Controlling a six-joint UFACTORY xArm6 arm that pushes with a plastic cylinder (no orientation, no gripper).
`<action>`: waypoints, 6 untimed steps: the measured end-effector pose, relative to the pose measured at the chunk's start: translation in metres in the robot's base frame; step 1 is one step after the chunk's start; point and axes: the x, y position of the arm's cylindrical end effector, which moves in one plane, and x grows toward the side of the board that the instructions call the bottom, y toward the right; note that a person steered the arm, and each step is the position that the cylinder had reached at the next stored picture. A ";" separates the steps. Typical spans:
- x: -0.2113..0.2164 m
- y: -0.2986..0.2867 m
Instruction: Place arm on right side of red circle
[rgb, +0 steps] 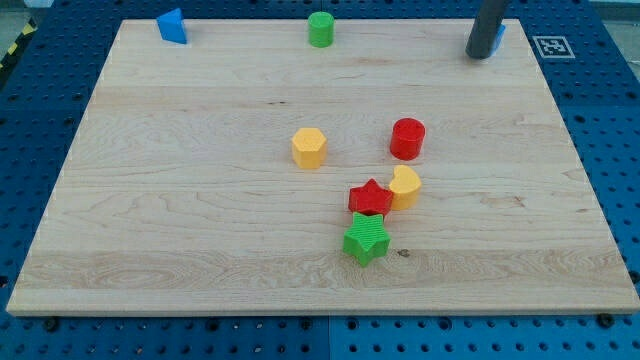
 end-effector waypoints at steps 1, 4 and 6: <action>-0.008 0.000; -0.014 0.013; 0.126 -0.002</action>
